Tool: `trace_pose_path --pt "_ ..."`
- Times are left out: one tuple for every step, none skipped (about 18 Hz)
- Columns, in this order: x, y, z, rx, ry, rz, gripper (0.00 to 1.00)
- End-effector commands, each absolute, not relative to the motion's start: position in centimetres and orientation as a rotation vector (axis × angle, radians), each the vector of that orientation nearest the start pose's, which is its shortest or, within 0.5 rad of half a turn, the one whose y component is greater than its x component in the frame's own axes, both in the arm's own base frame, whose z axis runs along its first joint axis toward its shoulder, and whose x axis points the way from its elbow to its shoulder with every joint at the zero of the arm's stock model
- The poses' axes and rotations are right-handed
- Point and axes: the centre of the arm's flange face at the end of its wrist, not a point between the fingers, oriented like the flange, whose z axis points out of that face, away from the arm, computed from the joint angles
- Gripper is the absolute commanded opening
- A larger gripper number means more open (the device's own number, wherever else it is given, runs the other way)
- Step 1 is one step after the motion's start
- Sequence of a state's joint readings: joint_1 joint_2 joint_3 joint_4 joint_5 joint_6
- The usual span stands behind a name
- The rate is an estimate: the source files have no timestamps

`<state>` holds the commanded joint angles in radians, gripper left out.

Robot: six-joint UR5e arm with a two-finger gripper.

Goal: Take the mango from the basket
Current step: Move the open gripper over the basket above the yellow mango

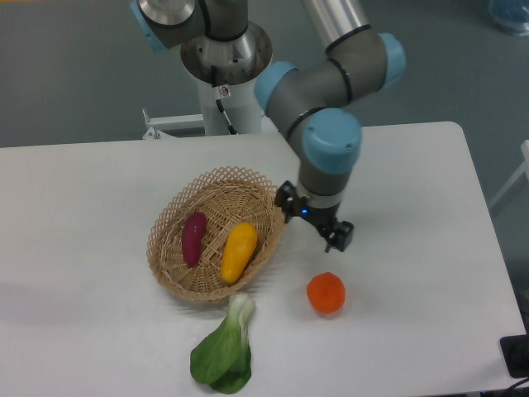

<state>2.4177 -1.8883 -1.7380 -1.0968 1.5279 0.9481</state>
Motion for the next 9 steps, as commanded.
trace_pose_path --pt "-33.4 49.0 28.1 -3.114 0.176 -0.064 1.0" --pt "-32.7 49.1 27.7 -3.118 0.191 -0.074 1.0" --pt "-32.1 49.2 27.3 -3.124 0.203 -0.087 1.0" --pt "-31.3 49.2 26.8 -3.13 0.215 -0.1 1.0" --pt "-30.6 49.1 26.4 -3.137 0.213 -0.113 1.0" --pt "-30.0 49.2 26.3 -3.142 0.189 -0.117 1.0" --pt "-29.5 49.5 26.3 -3.147 0.148 -0.119 1.0" --pt "-29.1 49.7 26.3 -3.147 0.09 -0.121 1.0" --pt "-28.7 50.0 26.2 -3.141 0.046 -0.133 1.0"
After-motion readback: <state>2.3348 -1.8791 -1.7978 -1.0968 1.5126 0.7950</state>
